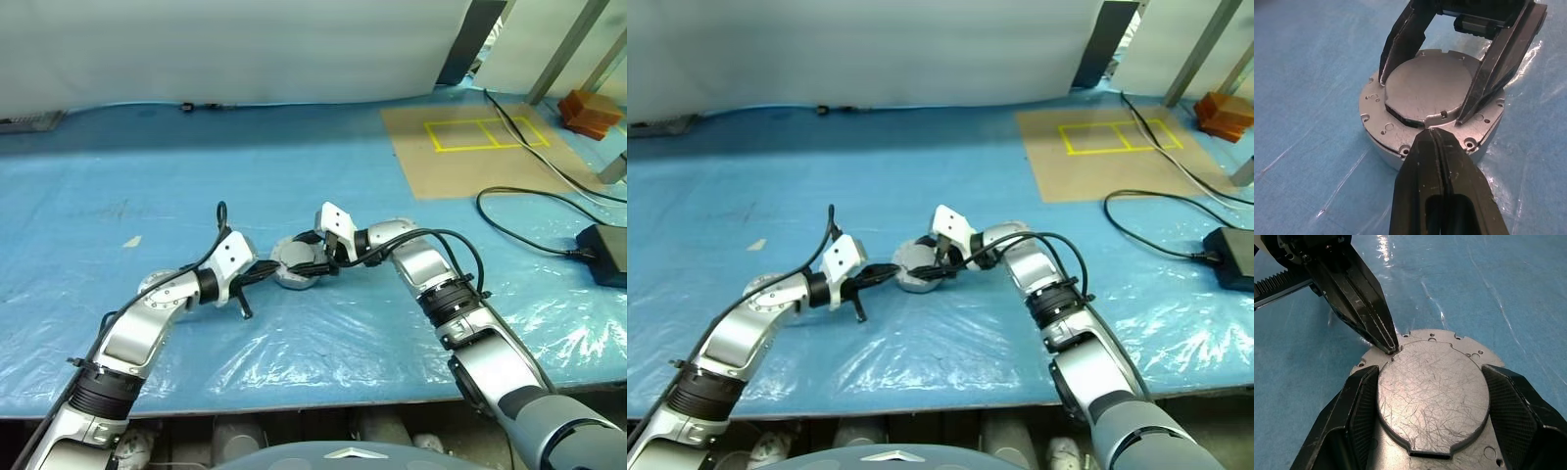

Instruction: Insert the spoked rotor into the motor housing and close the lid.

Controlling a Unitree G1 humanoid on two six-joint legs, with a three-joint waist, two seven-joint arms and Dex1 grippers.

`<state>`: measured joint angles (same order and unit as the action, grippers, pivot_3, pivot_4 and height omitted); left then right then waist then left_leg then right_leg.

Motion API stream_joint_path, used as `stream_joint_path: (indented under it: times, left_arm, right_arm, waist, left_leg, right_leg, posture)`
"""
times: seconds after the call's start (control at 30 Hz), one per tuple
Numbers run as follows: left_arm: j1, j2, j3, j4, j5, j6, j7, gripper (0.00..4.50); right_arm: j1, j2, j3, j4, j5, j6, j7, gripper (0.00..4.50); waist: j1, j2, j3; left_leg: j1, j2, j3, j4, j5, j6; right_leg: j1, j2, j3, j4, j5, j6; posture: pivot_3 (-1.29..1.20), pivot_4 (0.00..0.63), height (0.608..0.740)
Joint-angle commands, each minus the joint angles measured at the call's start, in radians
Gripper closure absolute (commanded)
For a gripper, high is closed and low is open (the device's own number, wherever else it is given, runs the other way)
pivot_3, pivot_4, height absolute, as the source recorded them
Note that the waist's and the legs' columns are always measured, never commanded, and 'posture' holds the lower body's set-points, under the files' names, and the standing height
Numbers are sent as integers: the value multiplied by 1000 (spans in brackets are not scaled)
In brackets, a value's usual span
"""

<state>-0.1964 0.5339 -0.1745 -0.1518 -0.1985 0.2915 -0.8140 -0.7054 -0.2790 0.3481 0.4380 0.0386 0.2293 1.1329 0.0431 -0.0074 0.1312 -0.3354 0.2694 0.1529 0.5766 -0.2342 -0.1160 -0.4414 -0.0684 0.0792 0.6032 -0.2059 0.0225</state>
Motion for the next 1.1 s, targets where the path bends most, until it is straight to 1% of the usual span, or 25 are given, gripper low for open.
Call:
stream_joint_path:
  times: [0.03, 0.13, 0.2, 0.23, 0.27, 0.3, 0.47, 0.57, 0.7, 0.83, 0.9, 0.97, 1.0, 1.1]
  left_arm:
    - [-5, -7, -41, 25, 40, -12, 0, 4500]
    - [-5, -10, -45, 28, 46, -15, -5, 4500]
    - [-4, -9, -43, 30, 46, -18, -7, 4500]
    - [-4, -7, -41, 32, 46, -19, -8, 4500]
    - [-3, -4, -39, 32, 47, -21, -9, 4500]
    - [-2, -3, -38, 34, 47, -22, -10, 4500]
    - [-2, -3, -37, 33, 46, -22, -12, 4500]
    - [-4, -7, -41, 31, 46, -23, -14, 4500]
    - [-7, -7, -41, 32, 45, -23, -16, 4500]
    - [-5, -4, -41, 31, 46, -22, -20, 4500]
    - [-1, -2, -40, 28, 47, -22, -20, 4500]
    - [4, 1, -38, 22, 46, -21, -21, 4500]
    - [6, 1, -38, 20, 46, -20, -20, 4500]
    - [14, 4, -35, 15, 45, -22, -20, 4500]
  right_arm:
    - [47, -36, 27, 38, -34, 56, 0, 1519]
    - [55, -41, 26, 25, -34, 34, -2, 1519]
    - [57, -39, 13, 18, -24, 33, -8, 784]
    - [59, -40, 9, 6, -13, 35, 3, 550]
    - [64, -43, 3, -16, 3, 40, 20, 220]
    - [68, -42, -9, -39, 24, 49, 29, 25]
    - [54, -19, -79, -61, 77, -20, -4, 25]
    - [37, -18, -103, -67, 91, -55, -8, 25]
    - [-11, -7, -194, -57, 175, 19, -26, 25]
    - [-55, -43, -279, -29, 283, 295, -25, 25]
    - [-85, -78, -327, 14, 366, 515, 3, 25]
    - [-97, -115, -331, 79, 390, 690, 5, 25]
    - [-95, -129, -319, 96, 391, 749, 4, 25]
    - [-75, -145, -311, 104, 415, 867, 9, 25]
  waist:
    - [1, 0, 0]
    - [2, 0, 0]
    - [2, 0, 0]
    - [1, 0, 0]
    - [1, 0, 0]
    - [1, 0, 0]
    - [0, 0, 0]
    - [0, 0, 0]
    - [-1, 0, 1]
    - [1, 0, 1]
    - [1, 0, 1]
    - [2, 0, 1]
    - [2, 0, 1]
    - [3, 0, 1]
  left_leg:
    - [0, -1, 0, 0, 0, 0]
    - [0, -4, 0, -1, 0, 0]
    - [-1, -6, 0, -1, 0, 0]
    - [-1, -7, 0, -1, 0, 0]
    - [-1, -7, 0, -1, 0, 0]
    - [-1, -7, 0, -1, 0, 0]
    - [-2, -7, 0, -2, 0, 0]
    - [-7, -7, 0, -2, 0, 0]
    - [-12, -7, 0, -2, 1, 1]
    - [-13, -8, 0, -2, 1, 1]
    - [-13, -8, -1, -2, 1, 1]
    - [-13, -8, -1, -2, 1, 1]
    - [-13, -8, -1, -2, 1, 1]
    - [-13, -8, -1, -2, 1, 1]
  right_leg:
    - [0, -1, 0, 0, 0, 0]
    - [1, -4, -1, 0, -1, 2]
    - [1, -6, 0, 0, -2, 3]
    - [1, -7, 0, 0, -2, 3]
    - [1, -7, 0, -1, -2, 3]
    - [1, -7, 0, -1, -2, 3]
    - [0, -7, 0, -1, -2, 4]
    - [-4, -7, 0, -1, -2, 4]
    - [-10, -7, 0, 0, -2, 4]
    - [-12, -7, 0, 1, -2, 4]
    - [-12, -7, -1, 1, -2, 4]
    - [-12, -7, -1, 1, -2, 4]
    - [-11, -7, -1, 1, -2, 4]
    - [-11, -7, -1, 2, -2, 4]
  posture:
    - [0, 150, 740]
    - [0, 150, 740]
    - [0, 150, 740]
    - [0, 150, 740]
    - [0, 150, 740]
    - [0, 150, 740]
    - [0, 150, 740]
    - [0, 150, 740]
    - [0, 150, 740]
    - [0, 150, 740]
    - [0, 150, 740]
    - [0, 150, 740]
    - [0, 150, 740]
    - [0, 150, 740]
